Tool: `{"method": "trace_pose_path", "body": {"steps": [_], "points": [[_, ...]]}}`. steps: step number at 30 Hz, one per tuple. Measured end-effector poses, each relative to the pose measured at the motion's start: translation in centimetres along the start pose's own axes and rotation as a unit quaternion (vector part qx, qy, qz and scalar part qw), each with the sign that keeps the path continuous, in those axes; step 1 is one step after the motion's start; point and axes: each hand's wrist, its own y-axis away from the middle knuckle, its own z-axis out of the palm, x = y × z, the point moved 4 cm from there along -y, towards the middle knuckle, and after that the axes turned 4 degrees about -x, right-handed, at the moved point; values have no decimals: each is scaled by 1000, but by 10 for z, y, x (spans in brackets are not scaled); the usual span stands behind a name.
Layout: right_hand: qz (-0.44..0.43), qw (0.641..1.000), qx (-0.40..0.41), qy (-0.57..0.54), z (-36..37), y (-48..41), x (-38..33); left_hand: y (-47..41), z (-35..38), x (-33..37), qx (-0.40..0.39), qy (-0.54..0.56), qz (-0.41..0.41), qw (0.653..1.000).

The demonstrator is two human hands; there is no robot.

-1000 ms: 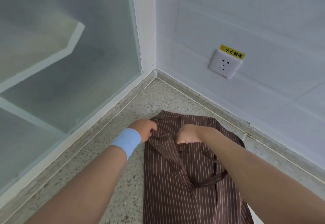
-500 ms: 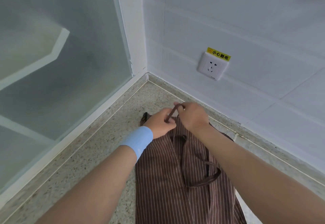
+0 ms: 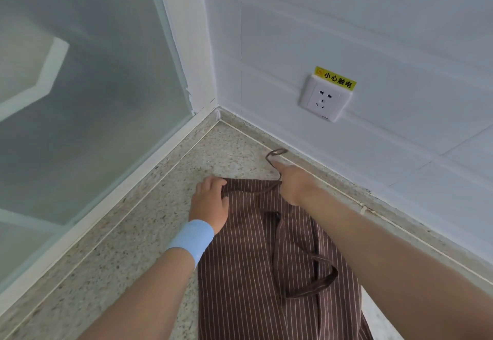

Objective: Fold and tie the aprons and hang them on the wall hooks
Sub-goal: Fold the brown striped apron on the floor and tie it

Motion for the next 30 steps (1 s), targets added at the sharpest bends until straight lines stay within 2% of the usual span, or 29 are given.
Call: {"method": "trace_pose_path", "body": {"steps": [3, 6, 8, 11, 14, 16, 18, 21, 22, 23, 27, 30], "points": [[68, 997, 22, -36, 32, 7, 4, 10, 12, -11, 9, -3, -7, 1000], [82, 994, -30, -69, 71, 11, -3, 19, 22, -14, 10, -15, -12, 1000], [79, 990, -33, -116, 85, 12, -11, 26, 26, -13, -1, -22, -14, 1000], [70, 978, -10, -196, 90, 12, -20, 34, 26, -9, 12, -28, -4, 1000], [101, 958, 53, -263, 85, 22, -14, 41, 23, -13, 37, -29, -2, 999], [128, 954, 98, -251, 83, 34, -2, 43, 27, -16, 14, -42, 7, 999], [155, 957, 114, -218, 85, 45, 16, 44, 37, -16, -56, -72, 21, 996], [192, 964, 84, -163, 91, 51, 42, 44, 52, -13, -175, -130, 38, 975], [200, 966, 73, -147, 91, 51, 47, 44, 54, -11, -192, -147, 45, 969], [206, 966, 72, -140, 90, 52, 49, 44, 55, -9, -189, -152, 52, 969], [209, 959, 124, -148, 87, 55, 54, 35, 45, 1, -87, -114, 103, 984], [216, 963, 104, -123, 90, 53, 60, 19, 51, 6, -120, -163, 124, 971]]}}
